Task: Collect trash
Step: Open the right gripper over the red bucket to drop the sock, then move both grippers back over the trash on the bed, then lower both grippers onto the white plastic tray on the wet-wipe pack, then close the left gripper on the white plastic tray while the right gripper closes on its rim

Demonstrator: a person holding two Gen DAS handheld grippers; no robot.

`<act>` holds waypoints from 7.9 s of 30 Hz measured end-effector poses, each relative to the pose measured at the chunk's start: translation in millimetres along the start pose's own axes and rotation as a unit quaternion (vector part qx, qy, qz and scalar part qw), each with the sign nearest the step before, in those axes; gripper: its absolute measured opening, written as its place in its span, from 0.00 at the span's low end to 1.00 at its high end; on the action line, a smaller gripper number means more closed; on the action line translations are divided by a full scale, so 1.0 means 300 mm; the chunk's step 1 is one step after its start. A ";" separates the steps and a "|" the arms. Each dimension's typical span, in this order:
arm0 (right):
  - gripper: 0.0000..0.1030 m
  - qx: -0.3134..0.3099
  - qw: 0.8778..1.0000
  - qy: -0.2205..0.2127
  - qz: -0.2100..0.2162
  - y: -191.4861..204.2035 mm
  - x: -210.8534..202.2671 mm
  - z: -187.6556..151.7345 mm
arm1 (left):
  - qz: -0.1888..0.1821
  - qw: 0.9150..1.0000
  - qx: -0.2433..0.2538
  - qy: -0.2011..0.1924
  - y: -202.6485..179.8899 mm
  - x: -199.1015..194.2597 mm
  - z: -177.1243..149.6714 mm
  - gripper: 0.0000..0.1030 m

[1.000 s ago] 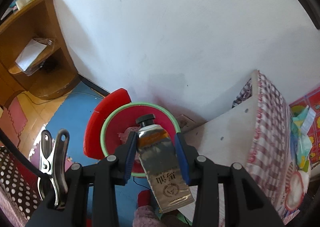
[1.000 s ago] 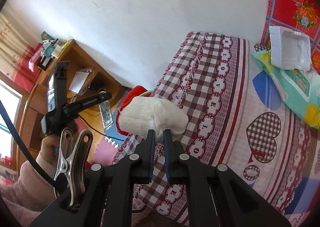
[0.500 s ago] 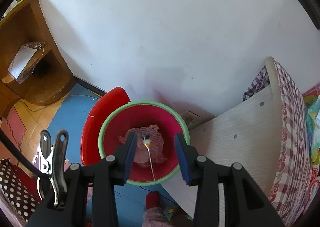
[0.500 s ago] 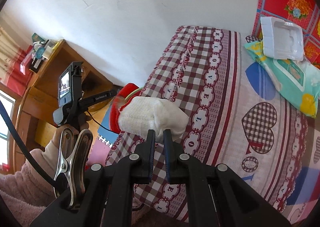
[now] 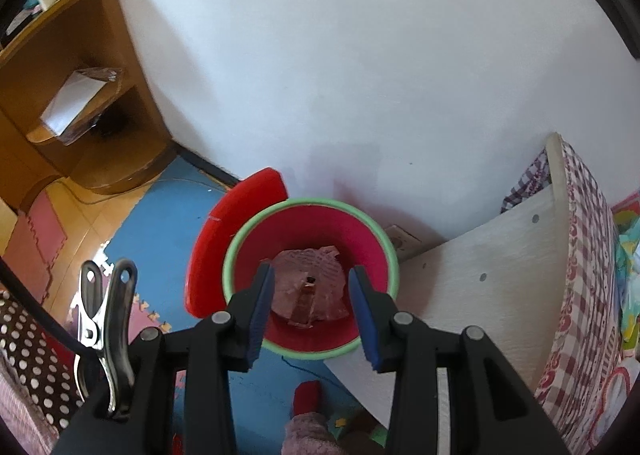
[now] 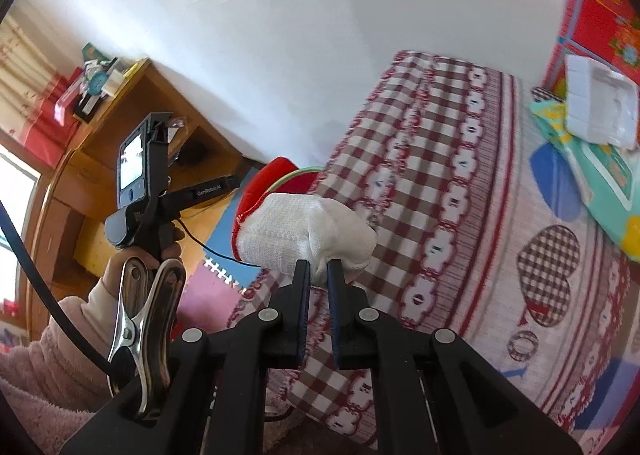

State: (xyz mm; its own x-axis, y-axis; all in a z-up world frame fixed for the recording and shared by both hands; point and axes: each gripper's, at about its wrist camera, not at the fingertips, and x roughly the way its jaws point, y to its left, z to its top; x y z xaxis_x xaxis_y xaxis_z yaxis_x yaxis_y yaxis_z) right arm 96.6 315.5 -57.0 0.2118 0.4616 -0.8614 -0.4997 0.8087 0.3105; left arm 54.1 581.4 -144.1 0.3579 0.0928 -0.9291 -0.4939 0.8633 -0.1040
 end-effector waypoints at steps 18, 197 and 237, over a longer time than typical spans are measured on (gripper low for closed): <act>0.10 -0.076 0.996 0.032 0.037 0.224 0.222 0.169 | 0.003 0.999 -0.045 -0.001 0.147 -0.131 -0.093 0.39; 0.26 0.093 0.985 -0.117 -0.085 -0.997 -0.247 0.219 | -0.090 0.974 0.201 -0.057 -1.466 -0.246 -0.068 0.39; 0.13 0.096 0.983 -0.143 -0.063 -1.017 -0.319 0.204 | -0.098 0.968 0.219 -0.071 -1.450 -0.316 -0.109 0.27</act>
State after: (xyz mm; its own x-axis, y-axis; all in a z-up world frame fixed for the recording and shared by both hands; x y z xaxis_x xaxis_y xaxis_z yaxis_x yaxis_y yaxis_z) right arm 280.2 47.0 -44.7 0.5019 0.4155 -0.7586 -0.2926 0.9069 0.3031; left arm 209.1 180.7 -22.3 0.5319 -0.0539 -0.8451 -0.0327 0.9959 -0.0841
